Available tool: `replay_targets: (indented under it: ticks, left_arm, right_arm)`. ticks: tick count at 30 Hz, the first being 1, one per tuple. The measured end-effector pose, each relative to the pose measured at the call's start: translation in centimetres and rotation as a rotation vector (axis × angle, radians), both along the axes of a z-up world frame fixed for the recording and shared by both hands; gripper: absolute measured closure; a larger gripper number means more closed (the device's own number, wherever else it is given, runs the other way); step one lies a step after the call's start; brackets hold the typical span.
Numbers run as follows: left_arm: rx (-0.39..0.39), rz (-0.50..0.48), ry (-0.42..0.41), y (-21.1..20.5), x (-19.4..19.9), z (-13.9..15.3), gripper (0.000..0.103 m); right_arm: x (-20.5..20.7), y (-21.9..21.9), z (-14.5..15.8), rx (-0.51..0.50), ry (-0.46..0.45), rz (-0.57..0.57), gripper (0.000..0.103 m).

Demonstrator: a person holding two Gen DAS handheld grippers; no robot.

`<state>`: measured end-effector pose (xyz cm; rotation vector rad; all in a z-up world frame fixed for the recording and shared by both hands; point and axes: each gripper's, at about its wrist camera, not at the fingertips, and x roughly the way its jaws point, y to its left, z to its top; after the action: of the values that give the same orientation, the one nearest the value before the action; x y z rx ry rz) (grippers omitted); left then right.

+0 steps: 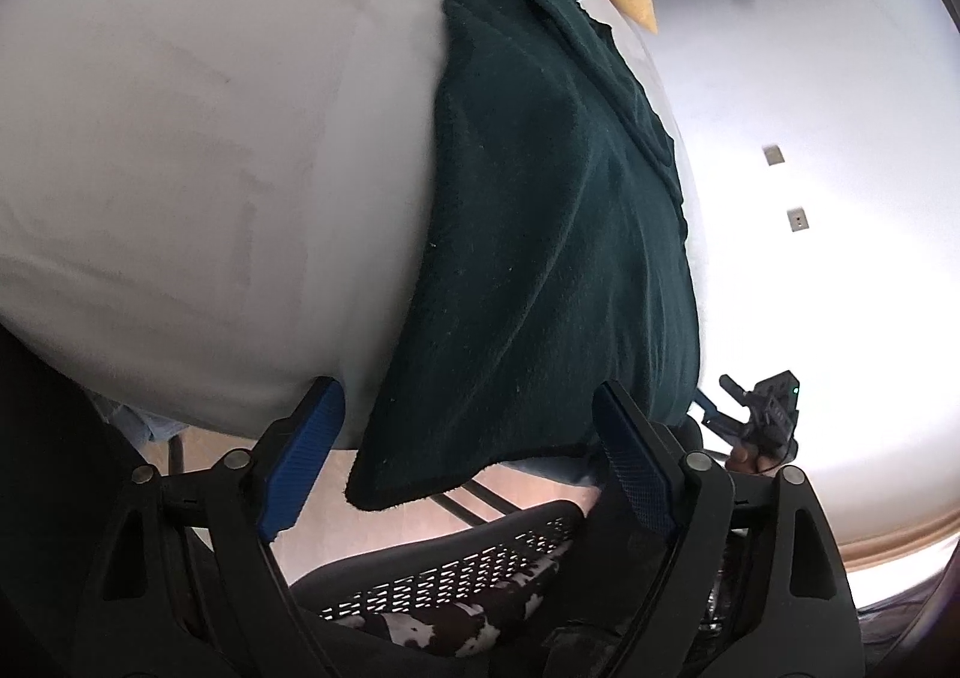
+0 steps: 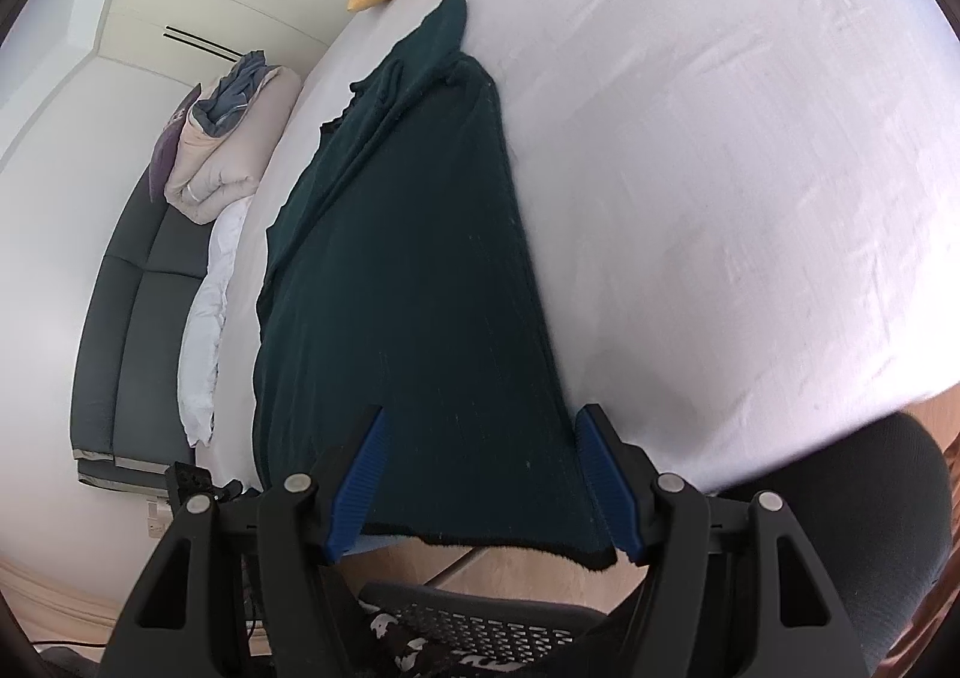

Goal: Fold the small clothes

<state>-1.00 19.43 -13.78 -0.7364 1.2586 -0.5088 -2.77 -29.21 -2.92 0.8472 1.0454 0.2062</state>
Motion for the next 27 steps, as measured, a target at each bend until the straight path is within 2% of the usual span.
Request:
replay_targets:
  ticks: [1, 3, 4, 6, 10, 14, 20, 23, 27]
  left_arm:
    - [0.000, 0.003, 0.008, 0.1, 0.0, -0.1, 0.026]
    - [0.000, 0.009, 0.024, 0.3, 0.1, -0.3, 0.044]
    - [-0.002, 0.015, 0.034, 0.5, -0.1, -0.4, 0.050]
    - [-0.007, 0.027, 0.049, 1.0, -0.2, -0.9, 0.070]
    - [-0.059, 0.035, 0.069, 1.5, -0.6, -1.9, 0.071]
    - [-0.042, -0.003, 0.096, 0.6, -0.2, -2.4, 0.069]
    - [-0.042, -0.003, 0.081, 0.3, 0.1, -2.1, 0.071]
    - [-0.038, -0.004, 0.078, 0.3, 0.0, -2.0, 0.083]
    - [-0.044, -0.003, 0.065, 0.1, 0.0, -1.9, 0.093]
  right_arm:
    - [-0.2, 0.0, -0.1, 0.006, 0.006, 0.001, 0.036]
    - [-0.6, 0.0, -0.2, 0.011, 0.012, 0.006, 0.036]
    - [-0.7, 0.0, -0.2, 0.011, 0.016, 0.010, 0.036]
    - [-1.0, 0.0, -0.3, 0.009, 0.028, 0.016, 0.036]
    - [-1.5, -0.1, -0.7, 0.018, 0.058, 0.022, 0.038]
    - [-1.8, -0.2, -1.2, 0.022, 0.088, 0.032, 0.041]
    - [-1.6, -0.2, -1.5, -0.001, 0.137, 0.034, 0.050]
    - [-1.1, 0.1, -1.9, -0.035, 0.189, 0.051, 0.054]
    - [-0.7, 0.1, -2.5, -0.037, 0.217, 0.065, 0.056]
